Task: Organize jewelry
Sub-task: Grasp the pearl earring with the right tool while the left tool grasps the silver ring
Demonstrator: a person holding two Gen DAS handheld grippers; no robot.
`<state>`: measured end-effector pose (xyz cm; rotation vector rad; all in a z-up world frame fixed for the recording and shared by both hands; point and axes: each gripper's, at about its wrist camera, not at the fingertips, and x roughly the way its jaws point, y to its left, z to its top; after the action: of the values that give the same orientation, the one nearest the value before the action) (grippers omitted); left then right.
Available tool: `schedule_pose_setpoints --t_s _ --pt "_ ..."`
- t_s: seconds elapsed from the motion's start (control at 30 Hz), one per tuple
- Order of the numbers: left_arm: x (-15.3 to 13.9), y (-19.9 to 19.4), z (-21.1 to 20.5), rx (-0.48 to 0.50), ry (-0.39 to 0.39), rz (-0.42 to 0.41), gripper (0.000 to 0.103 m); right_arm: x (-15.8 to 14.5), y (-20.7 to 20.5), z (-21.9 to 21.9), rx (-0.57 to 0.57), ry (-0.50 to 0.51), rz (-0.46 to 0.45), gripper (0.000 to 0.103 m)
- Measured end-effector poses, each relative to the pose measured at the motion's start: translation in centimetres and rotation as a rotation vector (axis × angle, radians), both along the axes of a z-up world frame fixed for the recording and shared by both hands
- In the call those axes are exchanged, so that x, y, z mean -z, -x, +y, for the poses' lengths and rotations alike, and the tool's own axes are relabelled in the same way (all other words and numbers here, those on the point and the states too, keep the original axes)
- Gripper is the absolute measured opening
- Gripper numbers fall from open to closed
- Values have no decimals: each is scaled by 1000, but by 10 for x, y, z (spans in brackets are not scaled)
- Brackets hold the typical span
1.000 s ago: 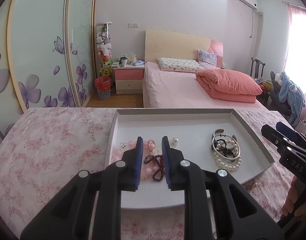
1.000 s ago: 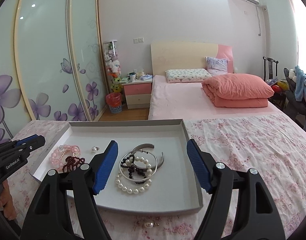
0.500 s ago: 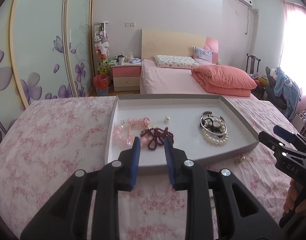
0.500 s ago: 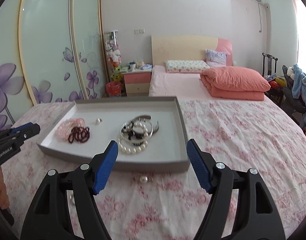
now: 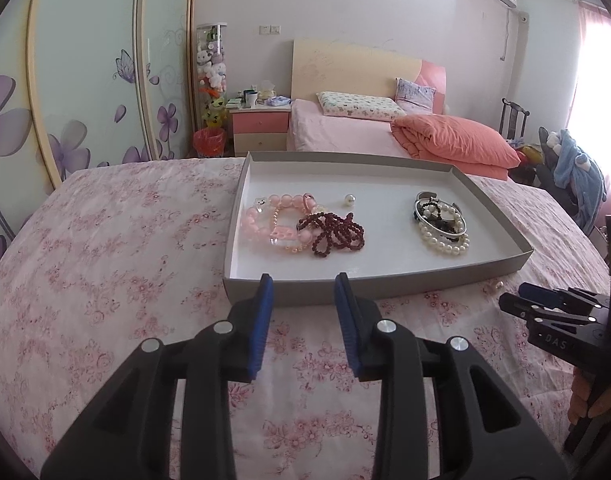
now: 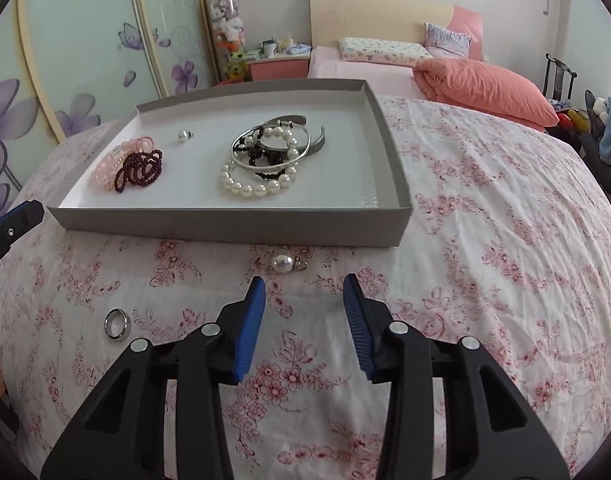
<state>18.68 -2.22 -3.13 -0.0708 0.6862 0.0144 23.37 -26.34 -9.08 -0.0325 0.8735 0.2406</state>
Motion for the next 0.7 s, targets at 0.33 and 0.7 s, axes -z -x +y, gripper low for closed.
schedule_pose_setpoints --t_s 0.33,0.7 --pt "1 1 -4 18 -1 7 34 0 -13 20 -33 41 -6 21" --pt "6 7 -17 79 23 36 39 -2 20 -2 12 15 20 21"
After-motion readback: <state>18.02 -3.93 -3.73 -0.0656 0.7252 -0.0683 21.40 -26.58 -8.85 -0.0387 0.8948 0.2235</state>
